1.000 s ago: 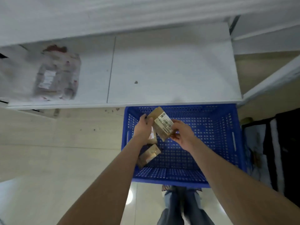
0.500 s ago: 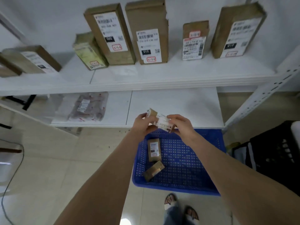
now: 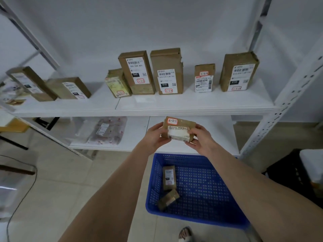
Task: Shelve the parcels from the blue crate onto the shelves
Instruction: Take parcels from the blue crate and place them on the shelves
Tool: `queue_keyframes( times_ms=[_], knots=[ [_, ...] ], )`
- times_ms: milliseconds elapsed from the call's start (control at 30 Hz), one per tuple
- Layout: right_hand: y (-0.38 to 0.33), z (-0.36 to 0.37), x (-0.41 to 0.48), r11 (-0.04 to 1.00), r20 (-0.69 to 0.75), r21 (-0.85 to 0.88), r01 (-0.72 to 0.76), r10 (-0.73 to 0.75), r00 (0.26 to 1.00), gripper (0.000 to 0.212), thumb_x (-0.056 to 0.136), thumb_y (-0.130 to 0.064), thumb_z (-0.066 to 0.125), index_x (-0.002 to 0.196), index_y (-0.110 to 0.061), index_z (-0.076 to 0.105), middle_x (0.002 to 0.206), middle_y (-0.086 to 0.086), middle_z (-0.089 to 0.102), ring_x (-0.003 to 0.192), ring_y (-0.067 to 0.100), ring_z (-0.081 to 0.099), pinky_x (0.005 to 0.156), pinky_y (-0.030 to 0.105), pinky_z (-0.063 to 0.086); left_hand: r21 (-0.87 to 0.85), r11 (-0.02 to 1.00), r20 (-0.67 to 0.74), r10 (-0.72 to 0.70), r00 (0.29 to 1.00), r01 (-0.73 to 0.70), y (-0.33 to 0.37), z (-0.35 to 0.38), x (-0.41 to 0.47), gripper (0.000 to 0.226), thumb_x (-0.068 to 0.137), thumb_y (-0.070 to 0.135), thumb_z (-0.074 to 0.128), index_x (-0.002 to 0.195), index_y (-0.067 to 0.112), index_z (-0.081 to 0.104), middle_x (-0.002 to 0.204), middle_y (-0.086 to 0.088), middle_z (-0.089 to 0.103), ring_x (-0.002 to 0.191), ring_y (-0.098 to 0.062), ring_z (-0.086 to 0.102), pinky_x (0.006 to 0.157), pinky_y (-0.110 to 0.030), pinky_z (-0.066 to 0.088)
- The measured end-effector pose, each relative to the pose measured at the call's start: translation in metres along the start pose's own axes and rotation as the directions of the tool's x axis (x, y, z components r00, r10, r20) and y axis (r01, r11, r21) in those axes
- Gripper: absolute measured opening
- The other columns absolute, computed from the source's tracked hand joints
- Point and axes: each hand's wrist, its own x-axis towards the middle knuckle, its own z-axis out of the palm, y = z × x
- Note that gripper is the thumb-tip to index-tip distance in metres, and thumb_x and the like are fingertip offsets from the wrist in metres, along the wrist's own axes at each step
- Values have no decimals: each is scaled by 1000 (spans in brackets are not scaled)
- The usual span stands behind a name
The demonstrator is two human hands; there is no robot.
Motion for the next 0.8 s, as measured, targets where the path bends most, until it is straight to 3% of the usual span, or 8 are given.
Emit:
queue_keyframes(
  times_ms=[167,267,333,400,467,567,700,800],
  knots=[
    [-16,6,-12,937,75,-345,54,-30,997,48,87,-10,63,129,-27,48,109,5,65,100,20,60,96,39,48,166,984,-115,82,990,-63,22,9,-9,34,94,21,55,127,16,55,92,-1,67,88,-19,61,87,-35,51],
    [-21,11,-21,887,122,-461,19,42,992,41,86,-25,69,124,-14,59,106,9,68,101,23,63,85,32,54,218,973,-130,110,985,-80,38,15,-11,45,95,21,54,138,15,45,112,-7,64,101,-23,61,89,-35,50],
    [-22,14,-23,945,127,-325,-30,75,989,36,86,-20,69,119,-6,60,105,14,68,102,27,65,85,32,57,123,991,-126,69,990,-54,42,17,-9,62,92,15,58,146,13,28,130,-14,56,114,-30,57,92,-38,49],
    [-23,17,-26,986,132,-154,-57,78,988,27,89,-14,65,114,-5,60,104,16,65,101,29,65,86,33,56,224,974,-75,-10,997,27,40,21,-11,72,88,21,65,147,12,25,136,-12,51,114,-28,57,91,-38,49],
    [-22,18,-26,978,139,-197,-65,93,986,23,90,-20,66,110,-11,60,106,14,65,105,30,64,89,35,55,444,896,11,-37,999,28,35,26,-16,61,89,26,63,143,14,36,134,-9,53,113,-25,57,94,-40,49],
    [-27,13,-27,946,112,-323,-41,81,990,36,85,-37,70,113,-18,59,112,6,63,106,26,61,94,39,51,440,898,15,20,1000,-25,39,31,-18,46,93,19,55,139,16,45,124,-9,59,108,-24,58,92,-36,50],
    [-41,2,-26,999,99,45,29,-33,995,14,93,-22,60,103,-13,61,107,12,64,99,30,64,94,41,52,474,880,-34,39,999,-19,51,33,-16,41,92,15,43,132,16,53,118,-15,60,108,-29,58,94,-39,49],
    [-45,1,-29,997,89,71,30,-36,995,12,93,-17,57,99,-9,63,108,16,67,102,31,65,91,39,54,434,901,-102,74,992,-22,54,38,-14,43,93,12,42,135,16,50,118,-12,59,102,-26,58,89,-37,51]
  ],
)
